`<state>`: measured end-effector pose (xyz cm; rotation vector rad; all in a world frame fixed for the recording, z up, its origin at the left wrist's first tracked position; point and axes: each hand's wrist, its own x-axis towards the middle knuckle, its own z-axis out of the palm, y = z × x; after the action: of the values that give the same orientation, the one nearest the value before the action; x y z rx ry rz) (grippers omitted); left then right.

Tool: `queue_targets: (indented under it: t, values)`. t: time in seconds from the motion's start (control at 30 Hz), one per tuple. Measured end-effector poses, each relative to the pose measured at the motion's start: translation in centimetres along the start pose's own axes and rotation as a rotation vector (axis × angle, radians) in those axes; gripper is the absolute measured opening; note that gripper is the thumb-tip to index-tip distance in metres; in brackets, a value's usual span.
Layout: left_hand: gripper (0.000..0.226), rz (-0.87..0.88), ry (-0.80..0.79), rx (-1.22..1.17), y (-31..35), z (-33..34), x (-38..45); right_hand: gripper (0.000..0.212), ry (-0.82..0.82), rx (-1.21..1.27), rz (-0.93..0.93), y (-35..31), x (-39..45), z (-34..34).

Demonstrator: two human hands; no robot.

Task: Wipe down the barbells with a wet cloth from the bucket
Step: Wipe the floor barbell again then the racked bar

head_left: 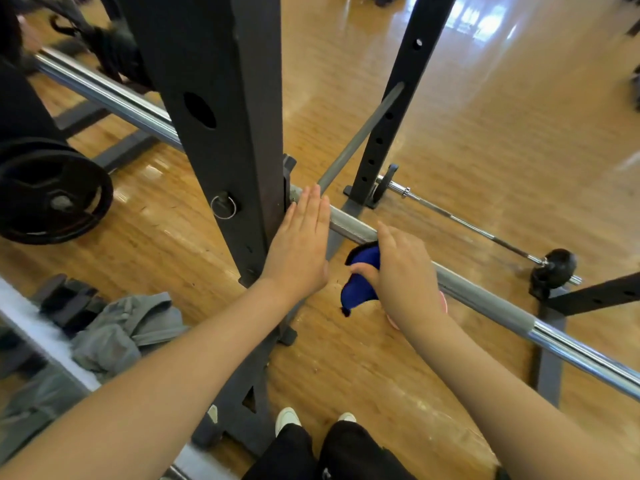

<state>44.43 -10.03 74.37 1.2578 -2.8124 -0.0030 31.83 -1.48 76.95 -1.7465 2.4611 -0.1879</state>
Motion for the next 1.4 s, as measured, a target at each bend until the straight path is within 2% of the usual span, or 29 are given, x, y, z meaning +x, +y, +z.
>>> queue_targets:
  t: [0.13,0.2,0.3,0.43,0.57,0.7,0.93,1.07,1.1,1.2,1.33,1.4]
  values:
    - [0.096,0.009,0.002,-0.007,-0.2,0.0,0.0,0.050,0.081,-0.013,-0.064,-1.7,1.6,0.8]
    - [0.092,0.034,0.009,0.038,-0.5,-0.1,0.0,0.059,0.020,-0.010,-0.134,-0.7,1.4,0.4]
    - [0.088,0.068,0.009,0.062,-0.8,-0.3,-0.1,0.070,-0.045,0.010,-0.125,2.1,-0.5,-0.7]
    - [0.088,0.074,0.007,0.044,-0.7,-0.4,0.0,0.048,-0.086,0.087,-0.025,2.1,-0.8,-1.8]
    - [0.089,0.101,0.006,0.020,-1.1,-0.7,0.0,0.043,-0.228,0.054,-0.037,-0.6,2.9,-2.5]
    - [0.084,0.145,0.018,0.014,-1.7,-0.9,0.1,0.033,-0.157,0.116,-0.088,-3.1,4.5,-1.2]
    - [0.081,0.189,0.098,0.105,-2.4,-0.5,0.1,0.053,-0.066,0.185,0.017,0.8,0.4,-1.4]
    - [0.082,0.175,0.116,0.108,-2.5,0.0,0.3,0.075,-0.153,0.071,0.014,-1.0,1.1,-1.3]
    - [0.082,0.172,0.103,0.105,-2.5,-0.2,0.3,0.076,-0.142,0.017,-0.006,-1.8,1.7,-1.2]
    - [0.082,0.185,0.093,0.084,-2.6,-0.2,0.0,0.062,-0.071,-0.038,-0.080,-3.2,3.3,-0.4]
    - [0.081,0.198,0.088,0.040,-2.5,-0.4,0.0,0.074,-0.164,0.013,-0.101,-1.5,2.1,-1.2]
    - [0.081,0.197,0.106,0.015,-2.4,-0.5,0.1,0.069,-0.128,0.071,-0.050,0.4,0.4,-1.5]
